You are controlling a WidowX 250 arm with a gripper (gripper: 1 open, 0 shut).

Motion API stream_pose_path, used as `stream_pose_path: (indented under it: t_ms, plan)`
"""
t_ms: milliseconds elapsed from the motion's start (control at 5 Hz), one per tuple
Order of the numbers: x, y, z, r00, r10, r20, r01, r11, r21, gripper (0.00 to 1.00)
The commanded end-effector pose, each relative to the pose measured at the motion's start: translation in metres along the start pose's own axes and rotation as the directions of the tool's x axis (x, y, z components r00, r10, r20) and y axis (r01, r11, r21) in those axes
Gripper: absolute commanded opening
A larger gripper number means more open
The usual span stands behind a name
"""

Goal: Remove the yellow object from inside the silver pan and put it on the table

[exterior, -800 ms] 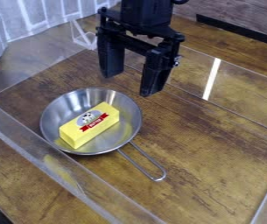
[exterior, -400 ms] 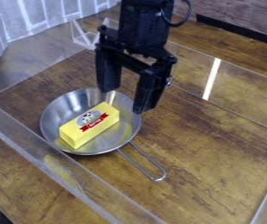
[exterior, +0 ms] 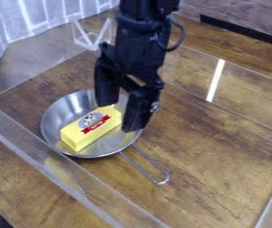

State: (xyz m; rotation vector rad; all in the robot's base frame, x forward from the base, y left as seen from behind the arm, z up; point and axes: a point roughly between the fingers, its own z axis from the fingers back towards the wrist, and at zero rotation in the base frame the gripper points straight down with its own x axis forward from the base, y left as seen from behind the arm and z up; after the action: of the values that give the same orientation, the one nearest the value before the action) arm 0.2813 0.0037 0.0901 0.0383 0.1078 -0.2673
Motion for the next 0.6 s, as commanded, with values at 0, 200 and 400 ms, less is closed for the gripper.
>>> stream_pose_path:
  t_ms: [0,200,400]
  plan:
    - [0.000,0.012,-0.001,0.997,-0.075,0.026,0.074,0.997,0.037,1.00]
    - [-0.001,0.018,-0.011,0.995,-0.101,0.015,0.101,0.994,0.048,1.00]
    - [-0.002,0.026,-0.020,0.993,-0.118,0.018,0.117,0.991,0.058,1.00]
